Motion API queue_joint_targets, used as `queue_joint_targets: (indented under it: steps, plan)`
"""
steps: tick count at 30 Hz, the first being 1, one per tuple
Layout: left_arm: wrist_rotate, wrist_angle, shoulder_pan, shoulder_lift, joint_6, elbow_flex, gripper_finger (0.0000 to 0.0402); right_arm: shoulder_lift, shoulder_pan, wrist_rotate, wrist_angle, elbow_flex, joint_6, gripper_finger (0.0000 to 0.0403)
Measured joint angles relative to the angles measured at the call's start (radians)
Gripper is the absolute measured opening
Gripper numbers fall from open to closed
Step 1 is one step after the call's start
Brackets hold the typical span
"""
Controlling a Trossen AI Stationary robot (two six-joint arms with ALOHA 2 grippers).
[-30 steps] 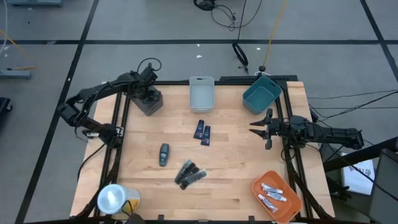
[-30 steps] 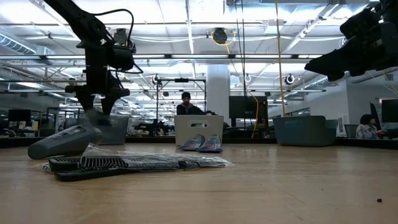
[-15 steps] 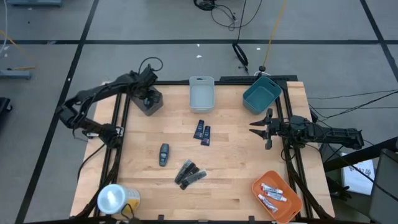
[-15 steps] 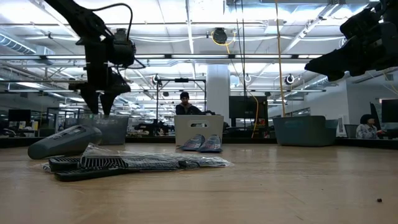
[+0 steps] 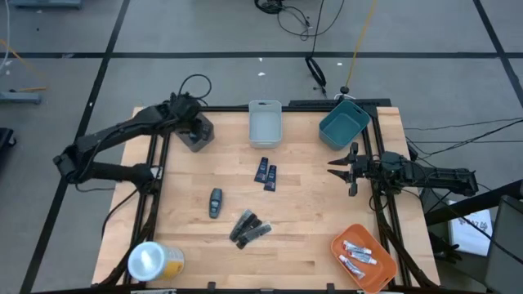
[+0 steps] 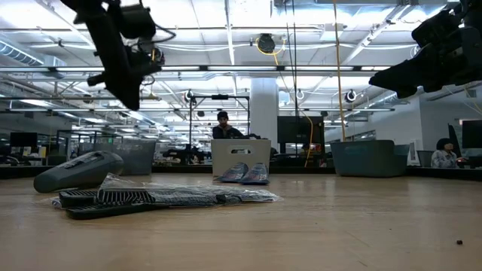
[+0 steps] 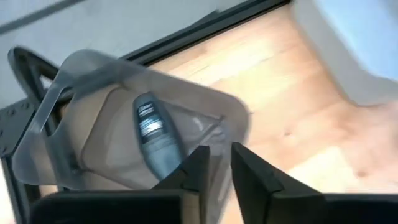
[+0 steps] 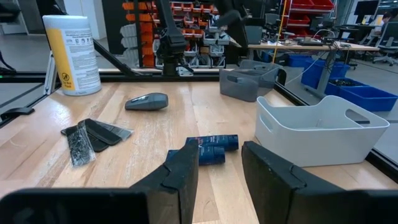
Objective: Pick & Place Travel size toiletries
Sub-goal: Put the gray deodorant into the black bin
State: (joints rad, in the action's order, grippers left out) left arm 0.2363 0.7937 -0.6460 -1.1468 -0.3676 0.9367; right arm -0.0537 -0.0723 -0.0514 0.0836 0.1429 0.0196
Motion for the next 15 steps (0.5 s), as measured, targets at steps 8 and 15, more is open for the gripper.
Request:
queue_joint_targets:
  steps: [8,15]
  plan:
    - [0.0,-0.017,0.153,0.119,-0.02,0.0,0.0009,0.0,0.0,0.0,0.0,0.0,0.0,0.0114]
    - [-0.024,-0.085,0.361,0.157,0.055,0.0,0.0006,0.0,0.0,0.0,0.0,0.0,0.0,0.0114]
